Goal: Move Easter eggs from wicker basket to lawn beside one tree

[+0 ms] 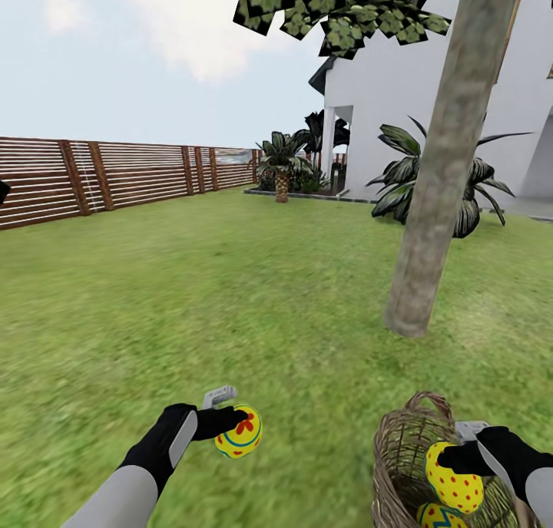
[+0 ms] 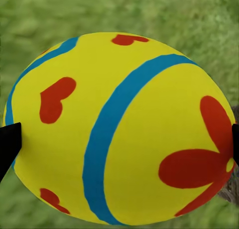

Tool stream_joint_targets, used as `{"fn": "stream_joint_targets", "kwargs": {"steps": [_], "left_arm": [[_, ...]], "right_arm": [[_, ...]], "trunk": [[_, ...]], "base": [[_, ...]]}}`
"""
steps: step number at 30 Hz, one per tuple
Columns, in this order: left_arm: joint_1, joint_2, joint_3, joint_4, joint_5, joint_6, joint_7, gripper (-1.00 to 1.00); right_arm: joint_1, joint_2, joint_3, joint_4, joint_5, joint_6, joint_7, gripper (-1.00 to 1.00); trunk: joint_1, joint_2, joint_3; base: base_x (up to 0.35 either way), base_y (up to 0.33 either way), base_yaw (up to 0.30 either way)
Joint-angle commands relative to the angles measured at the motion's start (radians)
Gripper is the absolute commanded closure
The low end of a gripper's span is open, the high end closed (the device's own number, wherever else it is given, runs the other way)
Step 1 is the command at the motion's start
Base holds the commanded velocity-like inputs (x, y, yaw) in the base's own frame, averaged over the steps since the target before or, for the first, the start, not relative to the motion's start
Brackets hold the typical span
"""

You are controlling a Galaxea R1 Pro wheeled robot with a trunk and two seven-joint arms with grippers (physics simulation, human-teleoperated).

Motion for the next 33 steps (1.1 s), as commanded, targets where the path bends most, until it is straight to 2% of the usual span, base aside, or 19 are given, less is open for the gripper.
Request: {"fn": "stream_joint_targets", "kwargs": {"steps": [1,6,10,29,33], "left_arm": [[0.0,-0.001,0.008,-0.001,0.0,0.007,-0.003,1.0],[0.0,-0.001,0.008,0.001,0.002,0.008,-0.003,1.0],[0.0,-0.002,0.009,0.037,0.004,0.008,-0.005,1.0],[0.0,-0.003,0.009,0.039,0.006,0.007,-0.005,1.0],[0.0,-0.003,0.009,0.039,0.007,0.007,-0.005,1.0]], "right_arm": [[0.0,-0.001,0.008,-0.002,-0.01,0.005,0.0,1.0],[0.0,-0.001,0.008,-0.002,-0.01,0.005,0.0,1.0],[0.0,-0.001,0.008,-0.002,-0.01,0.005,0.0,1.0],[0.0,0.0,0.008,0.014,-0.009,0.003,0.0,1.0],[0.0,0.007,0.008,0.014,-0.009,0.002,0.0,1.0]], "trunk": [[-0.004,0.007,0.002],[-0.023,0.042,0.018],[-0.039,0.07,0.03],[-0.111,0.203,0.09],[-0.127,0.231,0.102]], "base": [[0.0,0.0,0.0],[0.0,0.0,0.0],[0.0,0.0,0.0],[0.0,0.0,0.0],[0.0,0.0,0.0]]}}
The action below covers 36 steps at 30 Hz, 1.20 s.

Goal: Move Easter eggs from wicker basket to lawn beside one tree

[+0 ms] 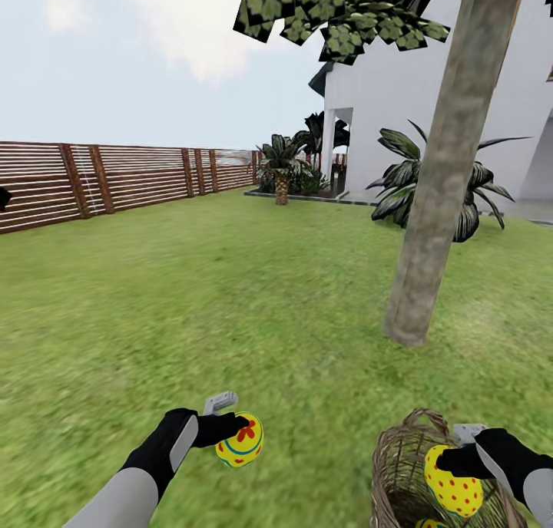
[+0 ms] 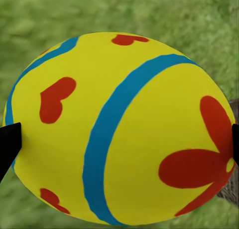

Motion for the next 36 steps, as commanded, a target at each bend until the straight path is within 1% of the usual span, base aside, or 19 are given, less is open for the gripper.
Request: {"fn": "stream_joint_targets", "kwargs": {"steps": [1,5,16,21,31,33,36], "left_arm": [[0.0,-0.001,0.008,-0.001,0.0,0.008,-0.003,1.0],[0.0,-0.001,0.008,-0.001,0.0,0.008,-0.004,1.0],[0.0,0.002,0.008,-0.003,0.001,0.006,-0.004,1.0],[0.0,0.001,0.008,-0.003,0.002,0.007,-0.004,1.0],[0.0,0.002,0.008,-0.003,0.002,0.006,-0.004,1.0],[0.0,0.001,0.008,-0.003,0.0,0.007,-0.004,1.0],[0.0,0.002,0.008,-0.003,0.0,0.007,-0.004,1.0]], "right_arm": [[0.0,0.001,0.009,-0.002,-0.01,0.005,0.0,1.0],[0.0,0.01,0.009,-0.001,-0.01,0.005,-0.001,1.0],[0.0,0.009,0.009,0.0,-0.01,0.005,-0.001,1.0],[0.0,0.009,0.009,0.001,-0.01,0.005,-0.001,1.0],[0.0,0.01,0.009,0.002,-0.01,0.005,-0.002,1.0],[0.0,0.015,0.009,0.003,-0.009,0.005,-0.002,1.0],[0.0,0.015,0.009,0.003,-0.009,0.005,-0.002,1.0]], "trunk": [[-0.004,0.007,0.002],[-0.019,0.035,0.015],[-0.062,0.112,0.049],[-0.062,0.112,0.049],[-0.062,0.112,0.049],[-0.062,0.112,0.049],[-0.062,0.112,0.049]], "base": [[0.0,0.0,0.0],[0.0,0.0,0.0],[0.0,0.0,0.0],[0.0,0.097,0.0],[0.0,0.286,0.0],[0.0,0.291,0.0],[0.0,0.291,0.0]]}}
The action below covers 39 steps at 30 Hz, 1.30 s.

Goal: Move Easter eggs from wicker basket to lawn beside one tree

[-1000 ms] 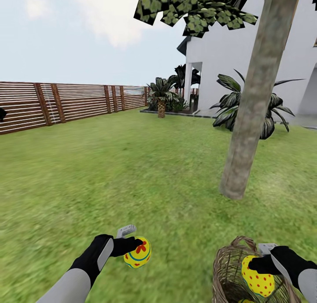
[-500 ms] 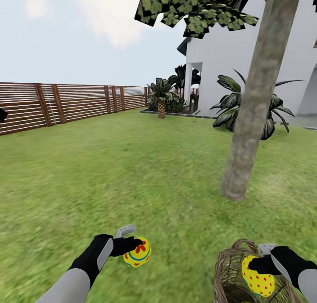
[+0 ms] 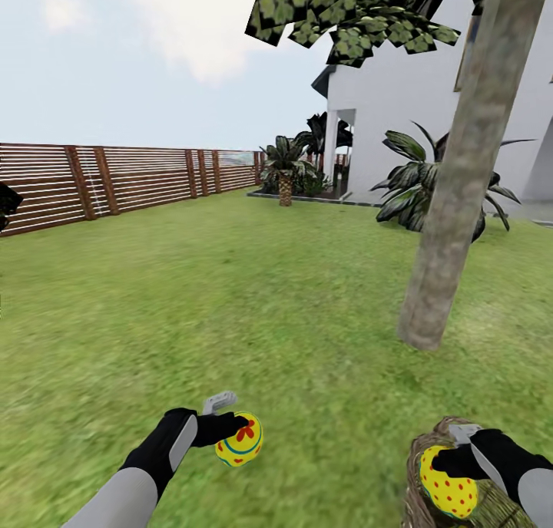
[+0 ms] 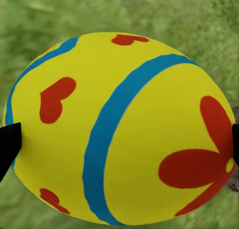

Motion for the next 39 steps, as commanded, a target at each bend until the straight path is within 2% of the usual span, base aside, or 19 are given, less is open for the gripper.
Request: {"fn": "stream_joint_targets", "kwargs": {"steps": [1,9,18,21,26,29,39], "left_arm": [[0.0,-0.001,0.008,-0.002,0.001,0.007,-0.003,1.0],[0.0,-0.001,0.008,-0.002,0.001,0.008,-0.003,1.0],[0.0,0.004,0.008,-0.01,0.002,0.008,-0.005,1.0],[0.0,0.006,0.008,-0.01,0.001,0.008,-0.037,1.0],[0.0,0.008,0.011,-0.009,0.002,0.008,-0.043,1.0],[0.0,0.008,0.011,-0.01,0.001,0.008,-0.043,1.0],[0.0,0.009,0.014,-0.007,0.002,0.008,-0.043,1.0]], "right_arm": [[-0.001,-0.001,0.008,-0.002,-0.01,0.006,0.0,1.0],[-0.001,-0.001,0.01,-0.002,-0.009,0.006,0.0,1.0],[-0.001,-0.001,0.01,-0.002,-0.009,0.006,0.0,1.0],[-0.001,0.002,0.01,-0.002,-0.009,0.006,0.0,1.0],[-0.001,0.002,0.01,-0.002,-0.009,0.006,0.0,1.0],[-0.001,0.002,0.01,-0.002,-0.009,0.006,0.0,1.0],[-0.001,0.002,0.01,-0.002,-0.009,0.006,0.0,1.0]], "trunk": [[0.0,-0.001,-0.001],[0.0,-0.001,-0.001],[-0.035,0.062,0.027],[-0.038,0.069,0.03],[-0.058,0.104,0.046],[-0.058,0.104,0.046],[-0.058,0.104,0.046]], "base": [[0.0,0.291,0.0],[0.0,0.291,0.0],[0.0,0.291,0.0],[0.0,0.291,0.0],[0.0,0.291,0.0],[0.019,0.286,0.0],[0.302,0.038,0.0]]}}
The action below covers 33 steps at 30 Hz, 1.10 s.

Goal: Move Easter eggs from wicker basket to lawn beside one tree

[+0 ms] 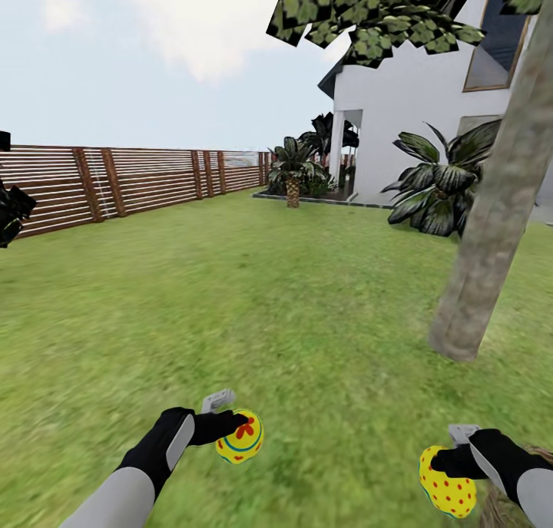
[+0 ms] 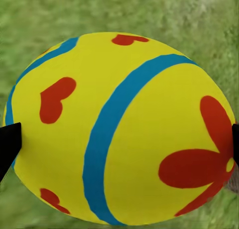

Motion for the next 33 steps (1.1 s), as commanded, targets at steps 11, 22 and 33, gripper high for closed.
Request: {"fn": "stream_joint_targets", "kwargs": {"steps": [11,22,33], "left_arm": [[-0.001,0.011,0.01,0.0,0.006,0.008,-0.007,1.0],[-0.001,0.025,0.006,-0.006,0.001,0.008,-0.064,1.0],[-0.001,0.024,0.002,-0.003,0.0,0.008,-0.062,1.0]], "right_arm": [[0.0,0.0,0.008,0.014,-0.01,0.005,0.0,1.0],[0.0,0.0,0.008,0.017,-0.012,-0.004,0.0,1.0],[0.0,0.0,0.008,0.017,-0.012,-0.004,0.001,1.0]], "trunk": [[0.001,0.0,-0.001],[0.001,0.0,0.001],[0.001,0.0,0.006]], "base": [[0.163,0.179,0.0],[0.0,0.292,-0.1],[0.0,0.292,-0.296]]}}
